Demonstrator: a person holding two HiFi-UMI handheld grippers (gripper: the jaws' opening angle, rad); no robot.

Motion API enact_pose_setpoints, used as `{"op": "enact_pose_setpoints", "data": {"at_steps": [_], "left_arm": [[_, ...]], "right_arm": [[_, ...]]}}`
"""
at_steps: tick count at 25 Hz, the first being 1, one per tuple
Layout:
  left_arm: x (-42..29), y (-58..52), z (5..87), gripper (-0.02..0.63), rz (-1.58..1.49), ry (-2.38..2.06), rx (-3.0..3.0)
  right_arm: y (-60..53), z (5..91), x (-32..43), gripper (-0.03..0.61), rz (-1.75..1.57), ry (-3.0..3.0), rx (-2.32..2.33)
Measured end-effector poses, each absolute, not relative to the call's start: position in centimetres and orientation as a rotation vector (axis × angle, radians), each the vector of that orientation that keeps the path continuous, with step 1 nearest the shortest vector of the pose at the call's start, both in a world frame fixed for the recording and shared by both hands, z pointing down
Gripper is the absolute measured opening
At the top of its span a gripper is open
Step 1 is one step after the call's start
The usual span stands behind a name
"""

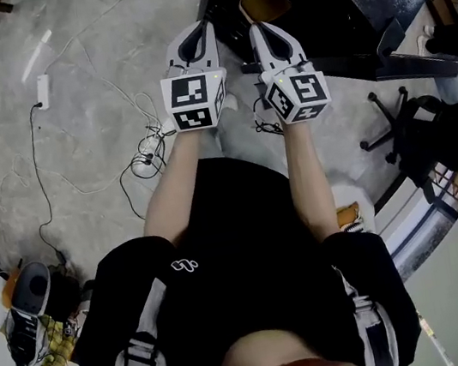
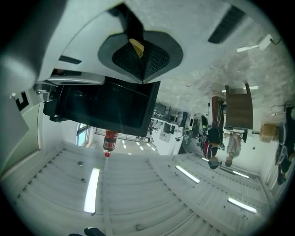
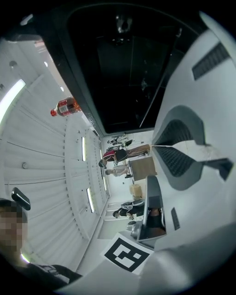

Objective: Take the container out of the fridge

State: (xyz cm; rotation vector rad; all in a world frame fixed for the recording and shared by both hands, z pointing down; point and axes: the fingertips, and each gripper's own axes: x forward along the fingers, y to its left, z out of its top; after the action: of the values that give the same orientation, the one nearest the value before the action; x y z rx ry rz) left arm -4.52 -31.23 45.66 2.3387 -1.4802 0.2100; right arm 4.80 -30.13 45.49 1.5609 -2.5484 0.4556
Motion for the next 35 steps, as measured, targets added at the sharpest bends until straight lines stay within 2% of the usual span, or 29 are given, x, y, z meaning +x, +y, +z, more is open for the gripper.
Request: {"op": "enact_pose_setpoints", "data": {"at_steps": [16,31,33,35], "left_arm": [[-1.8,-31.5,53.6,0.009,0.39,-1.329,2.25],[-3.6,-29.9,57.2,0.009,0.453,-1.348,2.134],[-3.9,-29.8,57.4,0.009,0.456,-1.356,2.117],[-4.3,-29.7,57.5,0.009,0.46,-1.364,2.106]], "right_arm": [[-32.1,58.0,7.6,0.014,0.601,-2.195,1.497],[-35.7,67.6,9.3,0.018,0.576,-1.902,1.306],[-36.1,68.8,9.9,0.034,0.586,-1.856,1.293],[-36.6,69.6,10.0,0.09,0.571,-1.834,1.269]]}}
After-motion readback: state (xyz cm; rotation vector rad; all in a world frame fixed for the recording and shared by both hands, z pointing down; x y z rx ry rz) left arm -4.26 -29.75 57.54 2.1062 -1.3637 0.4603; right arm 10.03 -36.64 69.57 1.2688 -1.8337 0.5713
